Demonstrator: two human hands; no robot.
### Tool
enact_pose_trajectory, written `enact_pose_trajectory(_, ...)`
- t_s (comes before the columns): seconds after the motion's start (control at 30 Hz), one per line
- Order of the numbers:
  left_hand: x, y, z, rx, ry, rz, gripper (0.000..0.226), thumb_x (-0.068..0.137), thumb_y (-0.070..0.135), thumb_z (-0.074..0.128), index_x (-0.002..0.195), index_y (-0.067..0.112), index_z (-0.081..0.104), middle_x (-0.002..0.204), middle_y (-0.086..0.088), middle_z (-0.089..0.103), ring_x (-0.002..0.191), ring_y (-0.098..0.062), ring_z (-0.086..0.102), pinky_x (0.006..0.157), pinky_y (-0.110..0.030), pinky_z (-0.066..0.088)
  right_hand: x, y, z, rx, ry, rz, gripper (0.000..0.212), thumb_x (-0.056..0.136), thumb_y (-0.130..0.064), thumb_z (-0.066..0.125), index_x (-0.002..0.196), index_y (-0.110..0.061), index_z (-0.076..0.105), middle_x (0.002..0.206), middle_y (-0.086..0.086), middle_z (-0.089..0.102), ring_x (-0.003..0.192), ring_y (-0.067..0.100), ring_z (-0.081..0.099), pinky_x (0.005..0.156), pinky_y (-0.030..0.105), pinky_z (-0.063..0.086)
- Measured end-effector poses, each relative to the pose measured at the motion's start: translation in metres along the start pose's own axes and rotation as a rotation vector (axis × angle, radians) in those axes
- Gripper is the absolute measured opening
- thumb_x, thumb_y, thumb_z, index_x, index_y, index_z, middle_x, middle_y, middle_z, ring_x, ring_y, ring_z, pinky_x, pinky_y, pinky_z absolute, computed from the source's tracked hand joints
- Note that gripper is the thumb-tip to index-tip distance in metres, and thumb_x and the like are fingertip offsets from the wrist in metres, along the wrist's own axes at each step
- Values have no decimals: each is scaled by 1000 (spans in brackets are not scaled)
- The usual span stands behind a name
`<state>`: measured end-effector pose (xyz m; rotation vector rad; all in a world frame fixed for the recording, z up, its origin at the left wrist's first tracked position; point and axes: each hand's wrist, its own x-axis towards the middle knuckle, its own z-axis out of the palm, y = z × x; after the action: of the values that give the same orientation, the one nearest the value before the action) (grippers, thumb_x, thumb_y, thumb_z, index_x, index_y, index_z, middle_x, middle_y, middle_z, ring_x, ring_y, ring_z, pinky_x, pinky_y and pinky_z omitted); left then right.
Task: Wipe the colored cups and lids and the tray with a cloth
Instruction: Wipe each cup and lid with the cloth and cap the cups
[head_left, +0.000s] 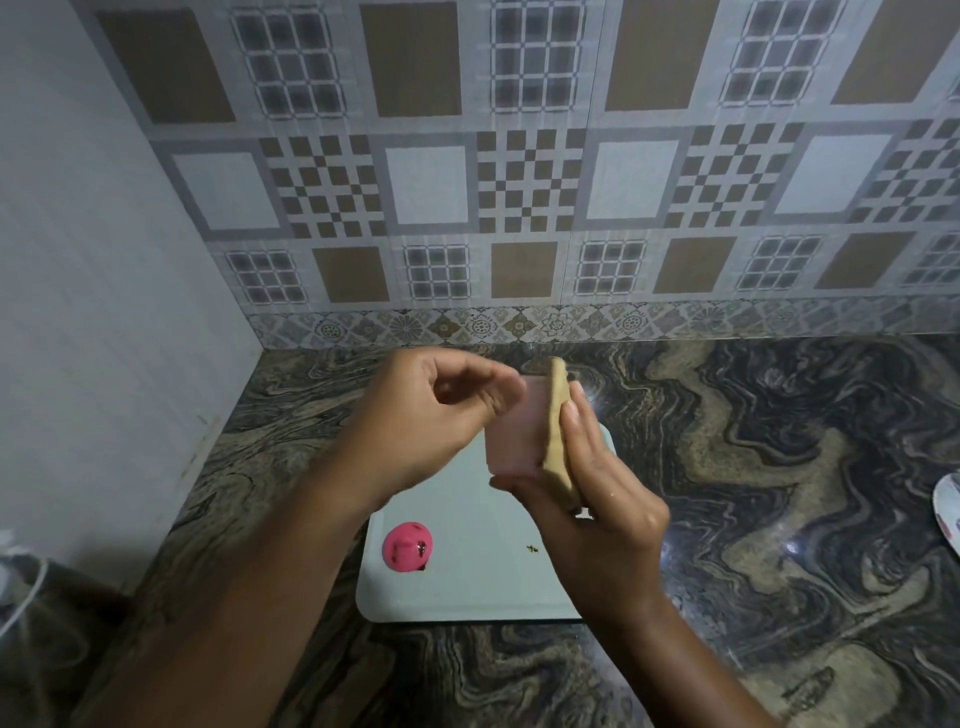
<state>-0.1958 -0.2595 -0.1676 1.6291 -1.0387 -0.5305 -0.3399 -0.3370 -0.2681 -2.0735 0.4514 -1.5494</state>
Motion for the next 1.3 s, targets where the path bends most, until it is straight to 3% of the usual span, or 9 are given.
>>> enact_pose_trajectory(0.13, 1, -3, -4, -118, -37, -43, 23, 84, 18, 70, 106, 12, 75, 96, -4, 78, 91, -15, 73, 85, -33, 59, 2, 6, -1, 226, 20, 204, 68, 90, -45, 76, 121, 15, 65, 121, 29, 69, 93, 21, 66, 77, 56, 59)
enact_pose_trajectory(0.3, 1, 1, -4, -242, -6, -45, 18, 71, 21, 74, 88, 19, 76, 83, -3, 75, 82, -14, 70, 72, -30, 60, 8, -2, -3, -47, 23, -56, 57, 85, -27, 84, 120, 13, 65, 133, 31, 60, 130, 22, 61, 98, 29, 57)
enact_pose_trajectory(0.43, -1, 4, -3, 54, 6, 88, 17, 73, 32, 77, 89, 31, 74, 88, 9, 76, 85, -9, 72, 77, -30, 61, 8, -6, -4, -83, -7, -47, 60, 81, -26, 86, 124, 11, 64, 137, 28, 58, 127, 22, 62, 99, 24, 55)
enact_pose_trajectory(0.6, 0, 0, -7, -68, -70, -12, 39, 75, 40, 72, 111, 25, 73, 104, 7, 76, 100, -10, 71, 92, -40, 57, 1, 4, -3, 97, 10, 102, 65, 87, -38, 79, 122, 15, 64, 126, 29, 67, 113, 37, 70, 93, 42, 60)
enact_pose_trajectory(0.77, 0, -1, -6, -193, -58, -91, 15, 76, 35, 74, 86, 25, 74, 79, 8, 71, 82, -20, 65, 85, -62, 55, 6, 3, -2, 102, -31, 82, 60, 87, -31, 82, 125, 12, 63, 131, 28, 65, 113, 40, 70, 89, 46, 61)
enact_pose_trajectory(0.9, 2, -3, 0, -29, -43, -25, 15, 78, 44, 70, 82, 29, 69, 77, 9, 63, 72, -13, 59, 75, -48, 58, 8, 1, -6, 17, -10, -43, 61, 79, -21, 87, 125, 10, 62, 138, 30, 56, 135, 9, 56, 100, 22, 53)
enact_pose_trajectory(1.03, 1, -5, 2, -26, -65, -17, 30, 85, 49, 69, 103, 26, 73, 91, 5, 73, 86, -14, 71, 79, -32, 59, 2, 7, -5, 246, 10, 172, 70, 89, -44, 77, 129, 12, 61, 133, 26, 64, 115, 36, 70, 88, 46, 60)
enact_pose_trajectory(1.13, 1, -4, -1, -183, -69, -79, 29, 80, 33, 67, 100, 14, 75, 94, -5, 76, 90, -15, 73, 77, -30, 60, 5, 6, -4, 358, 6, 306, 74, 85, -51, 78, 122, 12, 66, 114, 19, 71, 93, 21, 66, 73, 48, 61)
enact_pose_trajectory(1.3, 1, -1, 5, -33, 27, 59, 34, 68, 49, 80, 70, 16, 70, 65, -5, 66, 62, -11, 59, 57, -25, 48, 5, -2, -4, 16, -79, -35, 59, 84, -30, 84, 123, 10, 66, 134, 26, 63, 122, 24, 67, 99, 26, 55)
